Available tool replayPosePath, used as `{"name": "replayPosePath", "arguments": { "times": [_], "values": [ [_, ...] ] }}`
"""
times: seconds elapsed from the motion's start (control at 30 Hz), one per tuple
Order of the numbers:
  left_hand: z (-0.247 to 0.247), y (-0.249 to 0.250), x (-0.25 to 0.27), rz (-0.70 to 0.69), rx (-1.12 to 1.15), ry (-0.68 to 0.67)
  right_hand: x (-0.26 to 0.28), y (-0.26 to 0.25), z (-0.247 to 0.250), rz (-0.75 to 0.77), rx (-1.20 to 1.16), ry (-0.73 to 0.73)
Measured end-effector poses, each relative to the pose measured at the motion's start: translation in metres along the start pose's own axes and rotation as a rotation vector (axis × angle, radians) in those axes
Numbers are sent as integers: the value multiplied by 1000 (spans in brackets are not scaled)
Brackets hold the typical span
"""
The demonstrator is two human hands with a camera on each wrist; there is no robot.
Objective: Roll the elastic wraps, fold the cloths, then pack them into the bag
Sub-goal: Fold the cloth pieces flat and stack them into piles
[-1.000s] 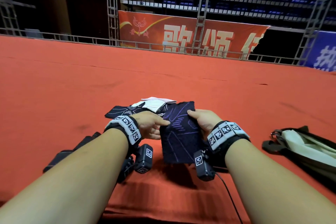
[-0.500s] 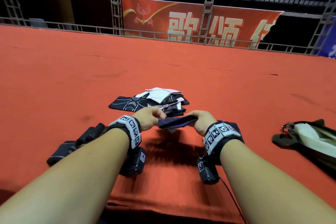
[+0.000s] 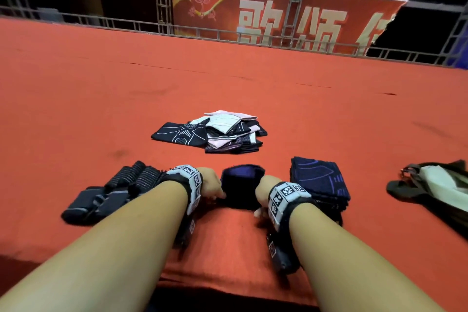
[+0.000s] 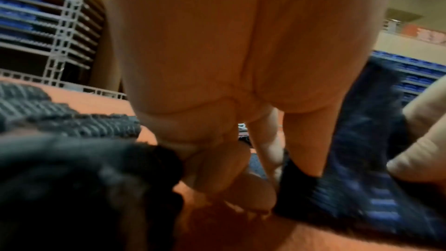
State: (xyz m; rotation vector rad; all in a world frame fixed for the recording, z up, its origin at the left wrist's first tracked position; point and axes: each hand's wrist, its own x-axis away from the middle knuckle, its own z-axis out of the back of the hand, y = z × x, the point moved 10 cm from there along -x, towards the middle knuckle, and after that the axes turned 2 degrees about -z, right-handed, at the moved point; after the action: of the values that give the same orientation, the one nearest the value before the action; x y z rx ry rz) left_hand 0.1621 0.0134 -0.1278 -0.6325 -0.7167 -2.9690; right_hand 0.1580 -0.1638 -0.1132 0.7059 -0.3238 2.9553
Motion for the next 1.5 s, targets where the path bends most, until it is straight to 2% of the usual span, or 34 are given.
{"name": "replayPosePath", "arguments": {
  "times": [0.07,0.13,0.2,0.27,0.4,0.5,0.53,0.57,0.63,0.7,0.87,1.0,1.17,1.27,1.5],
  "values": [
    [3,-5,-2,72,96,29,-2,-4,-9,25,211,-62],
    [3,-6,-6,111,100,43,-4,-5,-6,-8,186,-65],
    [4,-3,-11,111,-24,52,-4,-7,-7,3,171,-53],
    [7,-1,-16,112,-146,91,-5,-7,-4,15,290,-49],
    [2,20,-18,89,-297,100,-13,-3,-4,-10,145,-2],
    [11,42,-20,9,-303,289,-12,-5,-7,21,118,32],
    [9,52,-23,-66,-301,318,-14,3,-7,-41,47,42],
    [0,61,-25,-134,-328,273,-16,6,-2,-46,-35,91],
    [-25,61,-32,-123,-373,123,-22,8,0,-21,-103,159],
    [-42,48,-38,-66,-357,74,-26,8,-8,-13,-107,91],
    [-56,33,-43,-38,-374,61,-20,-2,-9,11,14,34],
    [-54,32,-46,-29,-346,57,-21,-5,-14,-36,110,-15],
    [-57,29,-47,-5,-357,49,-22,-8,-19,-94,137,-45],
    [-58,28,-50,-2,-349,68,-6,-18,-13,-24,148,-57],
    [-56,31,-48,36,-365,10,-22,-9,-21,-48,176,-64]
  ]
}}
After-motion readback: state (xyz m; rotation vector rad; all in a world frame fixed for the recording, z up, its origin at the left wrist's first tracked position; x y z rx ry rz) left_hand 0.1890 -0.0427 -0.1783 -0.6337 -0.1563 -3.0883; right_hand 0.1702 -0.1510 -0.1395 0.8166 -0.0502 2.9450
